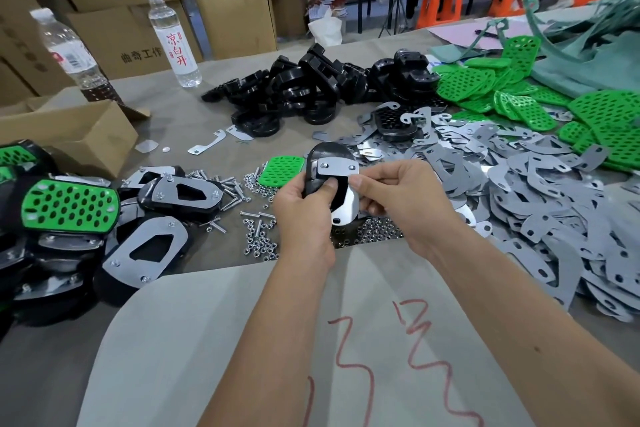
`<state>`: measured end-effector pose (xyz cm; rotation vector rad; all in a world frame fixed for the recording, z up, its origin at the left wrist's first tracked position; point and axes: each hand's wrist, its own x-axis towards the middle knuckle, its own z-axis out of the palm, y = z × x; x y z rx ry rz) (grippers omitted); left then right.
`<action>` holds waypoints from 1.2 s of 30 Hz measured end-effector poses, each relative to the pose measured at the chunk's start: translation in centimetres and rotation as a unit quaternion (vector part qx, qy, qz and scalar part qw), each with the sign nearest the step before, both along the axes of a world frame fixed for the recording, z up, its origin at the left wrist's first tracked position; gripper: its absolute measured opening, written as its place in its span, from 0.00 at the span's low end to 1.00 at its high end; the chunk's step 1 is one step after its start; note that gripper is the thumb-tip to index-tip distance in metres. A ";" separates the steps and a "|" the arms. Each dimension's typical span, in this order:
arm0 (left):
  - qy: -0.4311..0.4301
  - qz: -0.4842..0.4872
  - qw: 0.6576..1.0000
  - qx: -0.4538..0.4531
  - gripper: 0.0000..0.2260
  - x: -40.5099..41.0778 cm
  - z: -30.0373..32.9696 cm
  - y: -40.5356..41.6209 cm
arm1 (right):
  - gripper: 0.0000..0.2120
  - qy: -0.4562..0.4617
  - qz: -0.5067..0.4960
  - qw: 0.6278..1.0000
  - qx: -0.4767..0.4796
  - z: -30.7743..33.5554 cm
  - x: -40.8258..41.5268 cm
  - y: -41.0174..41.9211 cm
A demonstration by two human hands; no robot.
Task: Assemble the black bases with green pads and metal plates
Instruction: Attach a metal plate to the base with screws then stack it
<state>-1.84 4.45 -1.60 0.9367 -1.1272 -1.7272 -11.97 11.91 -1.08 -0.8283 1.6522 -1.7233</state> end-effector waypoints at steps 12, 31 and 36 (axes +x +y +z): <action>-0.023 -0.043 0.998 -0.029 0.12 0.5 0.1 0.2 | 0.13 0.006 -0.045 0.998 0.049 -0.4 -0.1 -0.1; -0.133 -0.161 0.967 -0.146 0.16 2.1 0.4 -0.1 | 0.08 0.024 -0.099 0.994 0.028 -0.5 -0.8 0.3; -0.120 -0.151 0.972 -0.137 0.15 1.8 0.3 0.0 | 0.08 0.046 -0.138 0.989 0.029 -0.8 -0.6 0.1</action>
